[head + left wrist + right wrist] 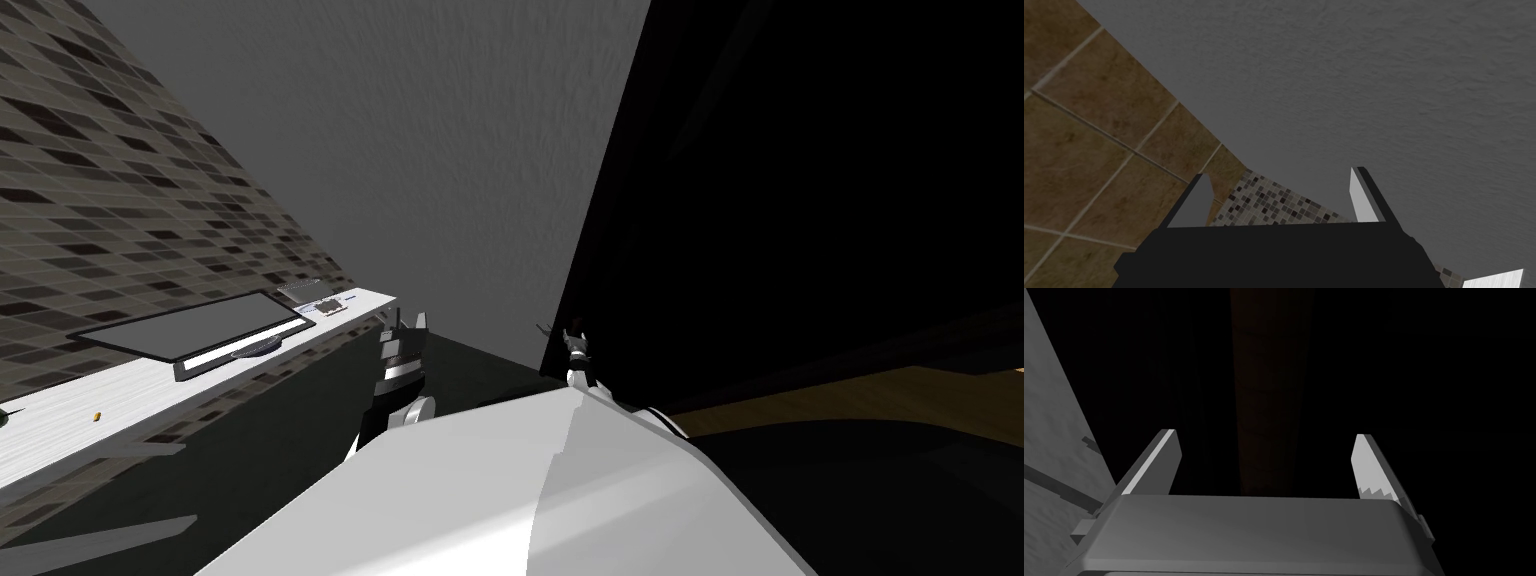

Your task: Pull the door open

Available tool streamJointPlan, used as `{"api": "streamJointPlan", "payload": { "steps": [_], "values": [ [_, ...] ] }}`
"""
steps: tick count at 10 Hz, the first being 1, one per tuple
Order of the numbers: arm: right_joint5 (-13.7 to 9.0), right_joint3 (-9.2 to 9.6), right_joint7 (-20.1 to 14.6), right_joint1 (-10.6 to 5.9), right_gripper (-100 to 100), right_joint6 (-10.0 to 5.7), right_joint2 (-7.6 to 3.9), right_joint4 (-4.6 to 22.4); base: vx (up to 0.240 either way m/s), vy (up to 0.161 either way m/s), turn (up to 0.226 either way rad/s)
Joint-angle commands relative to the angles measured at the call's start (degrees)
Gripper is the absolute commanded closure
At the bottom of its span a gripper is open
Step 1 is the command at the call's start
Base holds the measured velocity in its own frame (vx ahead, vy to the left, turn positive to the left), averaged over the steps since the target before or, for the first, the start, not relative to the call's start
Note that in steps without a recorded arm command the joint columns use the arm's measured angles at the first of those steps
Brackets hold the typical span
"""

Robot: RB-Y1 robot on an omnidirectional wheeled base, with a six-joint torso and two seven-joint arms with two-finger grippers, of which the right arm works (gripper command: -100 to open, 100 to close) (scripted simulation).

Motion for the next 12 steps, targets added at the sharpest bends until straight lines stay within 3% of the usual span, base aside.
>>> {"api": "streamJointPlan", "payload": {
  "steps": [1, 6, 12],
  "values": [
    [0.00, 0.01, 0.11, 0.00, 100, 0.13, 0.03, -0.14, -0.003, 0.005, 0.014],
    [0.00, 0.01, 0.11, 0.00, 100, 0.13, 0.03, -0.14, 0.000, -0.001, -0.004],
    [1.86, 3.64, -3.31, 0.76, 100, 0.32, -1.35, -1.43, -0.174, -0.009, 0.069]
  ]
}}
